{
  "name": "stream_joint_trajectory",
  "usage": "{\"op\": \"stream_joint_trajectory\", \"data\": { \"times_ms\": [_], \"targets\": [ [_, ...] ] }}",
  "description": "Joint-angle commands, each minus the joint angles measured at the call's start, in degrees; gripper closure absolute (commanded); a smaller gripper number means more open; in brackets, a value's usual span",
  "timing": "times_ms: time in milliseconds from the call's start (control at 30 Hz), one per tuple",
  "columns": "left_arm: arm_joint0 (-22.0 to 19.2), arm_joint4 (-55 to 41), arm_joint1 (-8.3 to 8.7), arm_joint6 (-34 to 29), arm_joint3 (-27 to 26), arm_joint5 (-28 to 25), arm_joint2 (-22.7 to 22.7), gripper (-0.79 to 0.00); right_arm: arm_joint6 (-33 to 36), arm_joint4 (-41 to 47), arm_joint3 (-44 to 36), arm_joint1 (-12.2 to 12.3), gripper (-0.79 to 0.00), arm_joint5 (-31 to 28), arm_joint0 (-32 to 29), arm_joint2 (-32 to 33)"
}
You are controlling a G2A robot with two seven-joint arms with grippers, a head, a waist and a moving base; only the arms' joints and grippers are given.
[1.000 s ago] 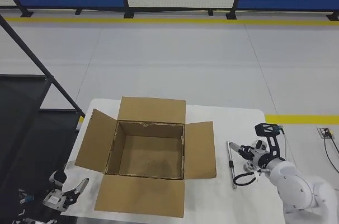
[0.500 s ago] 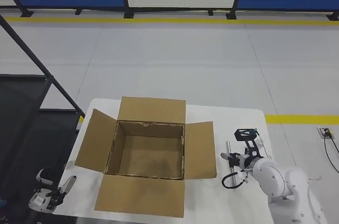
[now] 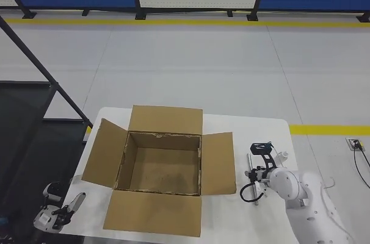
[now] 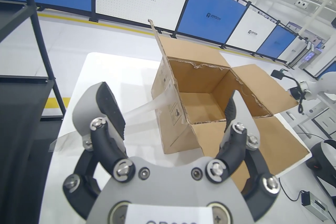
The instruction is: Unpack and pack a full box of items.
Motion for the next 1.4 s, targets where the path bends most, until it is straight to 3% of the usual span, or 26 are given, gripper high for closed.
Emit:
{"op": "stream_joint_trajectory", "data": {
  "times_ms": [0, 700, 1067, 1167, 1367],
  "targets": [
    [-0.19, -0.25, 0.04, -0.36, -0.03, -0.32, -0.18, -0.785, 0.11, 0.01, 1.1, 0.02, -0.36, -0.38, 0.36, -0.32],
    [-1.11, -2.47, 0.29, -3.0, -0.2, -3.52, -0.03, -0.785, -0.73, -4.19, 7.94, 0.07, -0.277, 0.64, 3.33, -3.93],
    [-1.1, -2.37, 0.29, -3.2, -0.17, -3.46, 0.04, -0.785, -1.06, -3.64, 11.13, -0.07, -0.234, 0.8, 4.74, -4.93],
    [-1.04, -2.22, 0.27, -3.13, -0.2, -3.36, 0.04, -0.785, -1.17, -3.06, 12.02, -0.12, -0.188, 0.68, 5.14, -5.11],
    [-0.94, -2.09, 0.24, -2.89, -0.01, -3.26, 0.04, -0.785, -1.49, -2.2, 13.76, -0.22, -0.188, 0.35, 5.94, -5.63]
  ]
}}
